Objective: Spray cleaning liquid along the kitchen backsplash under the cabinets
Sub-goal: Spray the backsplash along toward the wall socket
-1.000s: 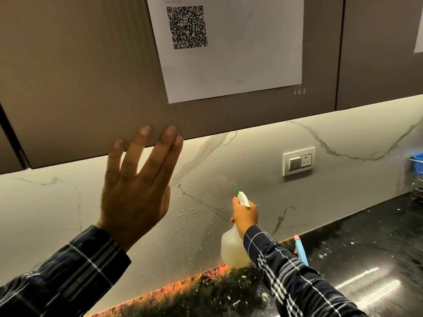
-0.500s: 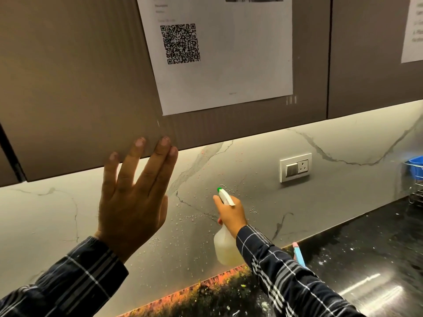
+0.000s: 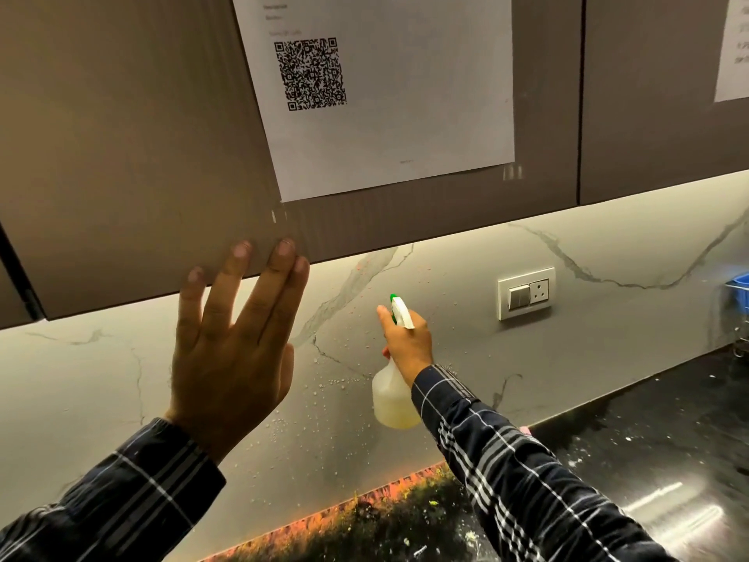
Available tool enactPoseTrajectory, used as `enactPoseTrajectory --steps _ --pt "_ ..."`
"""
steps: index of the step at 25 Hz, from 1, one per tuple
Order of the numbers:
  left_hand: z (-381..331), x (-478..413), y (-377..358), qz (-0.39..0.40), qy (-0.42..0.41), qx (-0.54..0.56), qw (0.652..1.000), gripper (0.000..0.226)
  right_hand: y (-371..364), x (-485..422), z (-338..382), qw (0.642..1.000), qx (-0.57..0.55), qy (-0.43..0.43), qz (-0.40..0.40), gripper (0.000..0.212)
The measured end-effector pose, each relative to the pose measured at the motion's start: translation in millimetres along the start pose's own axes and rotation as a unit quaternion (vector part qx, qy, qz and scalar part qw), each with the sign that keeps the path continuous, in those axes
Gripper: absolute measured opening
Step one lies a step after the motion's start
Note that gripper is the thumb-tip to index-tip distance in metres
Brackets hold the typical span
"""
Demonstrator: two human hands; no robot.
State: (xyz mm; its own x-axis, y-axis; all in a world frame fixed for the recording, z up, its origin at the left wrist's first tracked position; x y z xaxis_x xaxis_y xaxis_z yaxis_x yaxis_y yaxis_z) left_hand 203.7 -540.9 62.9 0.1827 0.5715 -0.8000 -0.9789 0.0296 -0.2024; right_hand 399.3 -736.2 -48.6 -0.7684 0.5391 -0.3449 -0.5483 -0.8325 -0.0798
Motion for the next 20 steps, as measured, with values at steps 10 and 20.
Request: enactPoseTrajectory --steps 10,20 --pt "-0.1 -1.7 2.1 0.004 0.0 0.003 1.0 0.073 -17.1 -16.8 46.0 0.972 0.129 0.187 0.061 0.042" --pt "-0.9 -3.5 6.3 0.022 0.005 0.012 1.0 0.073 -12.3 -24.2 53.8 0.988 0.107 0.111 0.027 0.041"
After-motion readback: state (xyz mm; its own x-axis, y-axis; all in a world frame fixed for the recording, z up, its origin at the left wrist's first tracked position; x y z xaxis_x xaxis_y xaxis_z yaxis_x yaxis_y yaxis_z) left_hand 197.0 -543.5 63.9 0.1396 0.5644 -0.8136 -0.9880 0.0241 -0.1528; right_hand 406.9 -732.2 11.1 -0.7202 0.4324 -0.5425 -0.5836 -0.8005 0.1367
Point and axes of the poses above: each hand's wrist, its own x-axis away from the middle knuckle, its own y-axis out of the back of the hand, z = x × y, the point moved 3 cm from there along -x, towards the middle knuckle, and after that the axes turned 14 degrees about -z, right-handed, at the moved point
